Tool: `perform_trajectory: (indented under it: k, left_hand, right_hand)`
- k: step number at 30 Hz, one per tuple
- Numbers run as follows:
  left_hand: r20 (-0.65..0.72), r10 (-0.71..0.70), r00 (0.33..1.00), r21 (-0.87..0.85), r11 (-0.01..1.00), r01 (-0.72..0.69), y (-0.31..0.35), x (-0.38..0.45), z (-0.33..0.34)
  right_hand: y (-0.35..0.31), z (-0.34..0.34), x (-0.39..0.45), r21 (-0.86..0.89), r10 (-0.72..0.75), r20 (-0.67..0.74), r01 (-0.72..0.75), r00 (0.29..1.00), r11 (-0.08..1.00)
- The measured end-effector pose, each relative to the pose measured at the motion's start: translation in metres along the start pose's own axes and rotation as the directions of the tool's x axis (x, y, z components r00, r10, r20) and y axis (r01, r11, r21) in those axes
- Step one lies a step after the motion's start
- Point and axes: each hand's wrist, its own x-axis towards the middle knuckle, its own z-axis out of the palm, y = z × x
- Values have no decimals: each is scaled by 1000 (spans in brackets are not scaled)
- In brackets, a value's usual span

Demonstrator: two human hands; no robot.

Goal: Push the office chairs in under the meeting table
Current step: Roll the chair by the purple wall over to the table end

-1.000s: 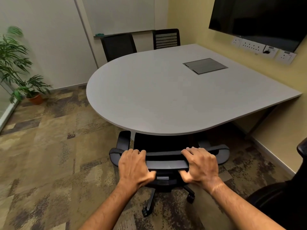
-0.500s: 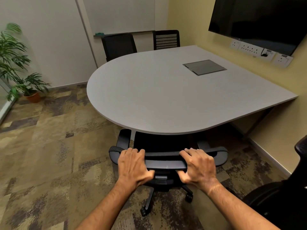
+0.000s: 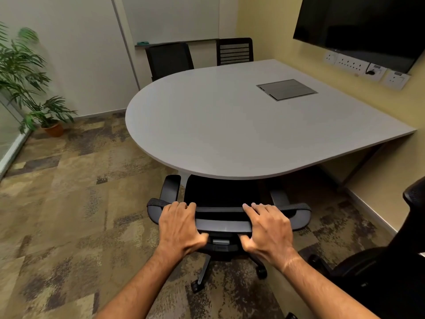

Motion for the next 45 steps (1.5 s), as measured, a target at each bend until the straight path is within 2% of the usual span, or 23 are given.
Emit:
perform_trajectory:
  k: [16, 24, 38, 45]
  left_hand:
    - [-24, -55, 998, -34, 998, 54, 18, -72, -9]
    - [-49, -39, 998, -61, 997, 36, 7, -105, -13]
    - [0, -3, 1000, -43, 999, 3, -26, -116, -16]
    - [4, 0, 1000, -48, 999, 0, -27, -115, -14]
  right_hand:
    - [-3, 2, -58, 66, -22, -8, 22, 1000, 998]
    - [-22, 3, -84, 83, -20, -8, 21, 1000, 996]
    - [-65, 6, -98, 61, 70, -28, -68, 997, 996]
    - [-66, 7, -97, 75, 91, -42, -88, 995, 993]
